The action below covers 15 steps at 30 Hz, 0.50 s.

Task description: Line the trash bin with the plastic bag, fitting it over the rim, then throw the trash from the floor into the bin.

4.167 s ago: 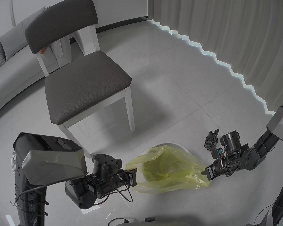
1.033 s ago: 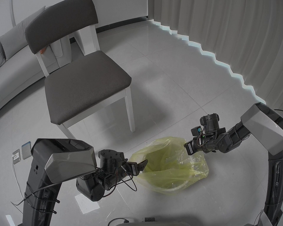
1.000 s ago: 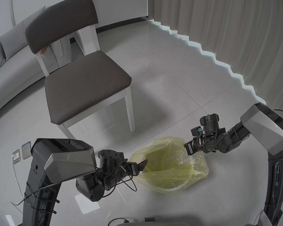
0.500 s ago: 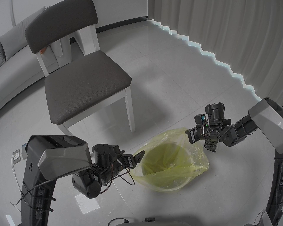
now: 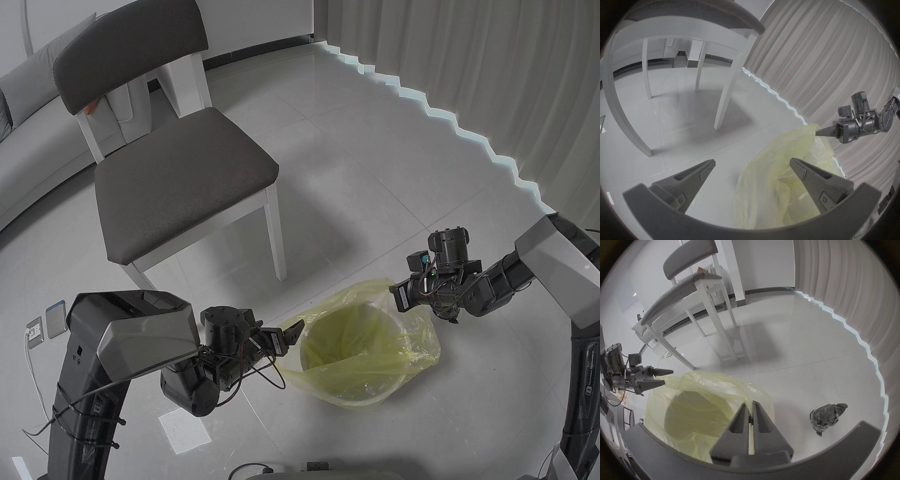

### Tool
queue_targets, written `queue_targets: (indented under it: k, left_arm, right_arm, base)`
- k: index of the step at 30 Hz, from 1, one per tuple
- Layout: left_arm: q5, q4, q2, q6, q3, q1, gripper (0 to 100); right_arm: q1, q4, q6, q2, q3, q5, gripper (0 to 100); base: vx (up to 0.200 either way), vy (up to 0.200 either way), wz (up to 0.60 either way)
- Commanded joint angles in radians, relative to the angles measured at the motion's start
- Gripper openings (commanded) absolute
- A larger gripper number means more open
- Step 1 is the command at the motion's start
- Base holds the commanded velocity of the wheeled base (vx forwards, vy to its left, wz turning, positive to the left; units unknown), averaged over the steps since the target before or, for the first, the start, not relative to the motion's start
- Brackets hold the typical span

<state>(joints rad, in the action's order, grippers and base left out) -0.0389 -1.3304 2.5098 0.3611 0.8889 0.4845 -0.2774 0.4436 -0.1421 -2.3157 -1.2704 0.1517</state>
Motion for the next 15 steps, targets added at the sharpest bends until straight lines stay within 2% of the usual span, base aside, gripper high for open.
queue_targets:
  k: [1,8,9,15]
  left_arm:
    - [-0.001,0.022,0.047,-0.001,0.041,-0.021,100]
    - [-0.001,0.014,0.047,-0.001,0.015,-0.023,100]
    - [-0.001,0.011,0.04,-0.001,-0.002,-0.018,100]
    - [-0.002,-0.026,-0.016,0.002,-0.088,-0.001,100]
  right_arm:
    - [0.001,0.001,0.004,-0.082,-0.027,0.0,0]
    - [0.001,-0.002,0.003,-0.079,0.011,0.0,0]
    - [0.001,0.0,-0.001,-0.062,0.028,0.0,100]
    - [0.012,0.01,-0.001,0.064,0.125,0.0,100]
  base:
    - [0.0,0.0,0.0]
    - [0.0,0.0,0.0]
    - [0.0,0.0,0.0]
    - [0.0,0.0,0.0]
